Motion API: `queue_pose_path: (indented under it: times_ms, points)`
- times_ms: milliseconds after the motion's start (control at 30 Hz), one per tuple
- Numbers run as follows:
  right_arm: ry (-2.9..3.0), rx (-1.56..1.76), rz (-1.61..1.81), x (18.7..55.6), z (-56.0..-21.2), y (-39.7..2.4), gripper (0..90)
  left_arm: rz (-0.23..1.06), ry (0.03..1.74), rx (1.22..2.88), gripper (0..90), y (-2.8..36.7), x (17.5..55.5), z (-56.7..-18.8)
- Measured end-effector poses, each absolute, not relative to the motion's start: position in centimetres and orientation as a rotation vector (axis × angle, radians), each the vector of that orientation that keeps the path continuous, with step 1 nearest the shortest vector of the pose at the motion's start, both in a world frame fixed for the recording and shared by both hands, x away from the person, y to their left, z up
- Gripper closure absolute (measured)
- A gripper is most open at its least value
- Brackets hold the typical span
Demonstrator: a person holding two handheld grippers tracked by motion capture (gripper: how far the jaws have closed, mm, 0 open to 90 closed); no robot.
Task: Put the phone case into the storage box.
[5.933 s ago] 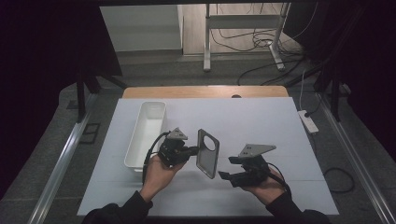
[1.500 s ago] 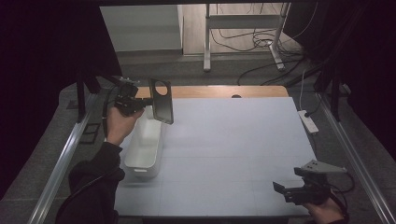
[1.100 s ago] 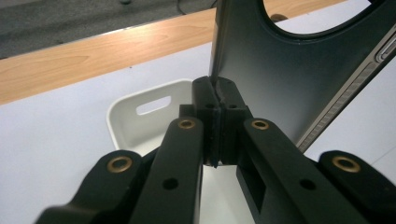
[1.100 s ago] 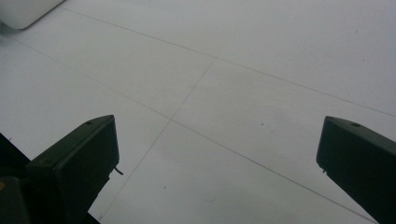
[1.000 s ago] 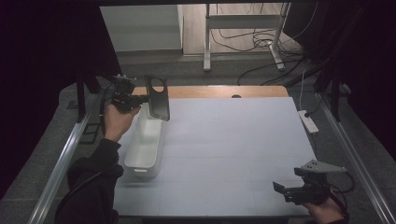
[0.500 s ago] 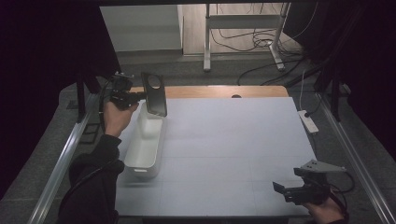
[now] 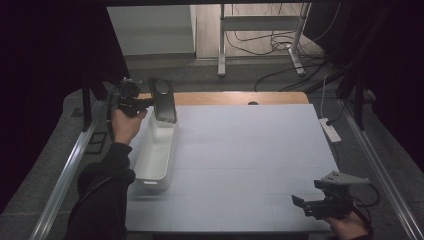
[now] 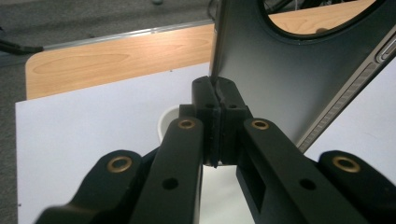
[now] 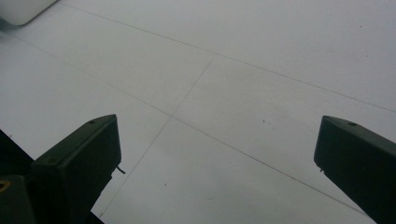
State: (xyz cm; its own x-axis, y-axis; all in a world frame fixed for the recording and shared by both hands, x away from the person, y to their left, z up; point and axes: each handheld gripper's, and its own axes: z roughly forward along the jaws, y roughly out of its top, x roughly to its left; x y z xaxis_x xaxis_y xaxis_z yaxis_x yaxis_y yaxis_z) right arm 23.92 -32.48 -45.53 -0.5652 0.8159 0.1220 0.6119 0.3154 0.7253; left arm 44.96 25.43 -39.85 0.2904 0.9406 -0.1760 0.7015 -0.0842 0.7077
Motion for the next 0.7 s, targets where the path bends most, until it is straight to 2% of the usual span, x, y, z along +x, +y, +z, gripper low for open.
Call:
queue_pose_path:
  times_ms: [700]
  points:
    - [2.328, 1.295, 1.073, 24.0, -45.6, -32.4, 2.3, 0.452, 1.547, 1.828, 88.7, 26.0, 46.1, -42.0]
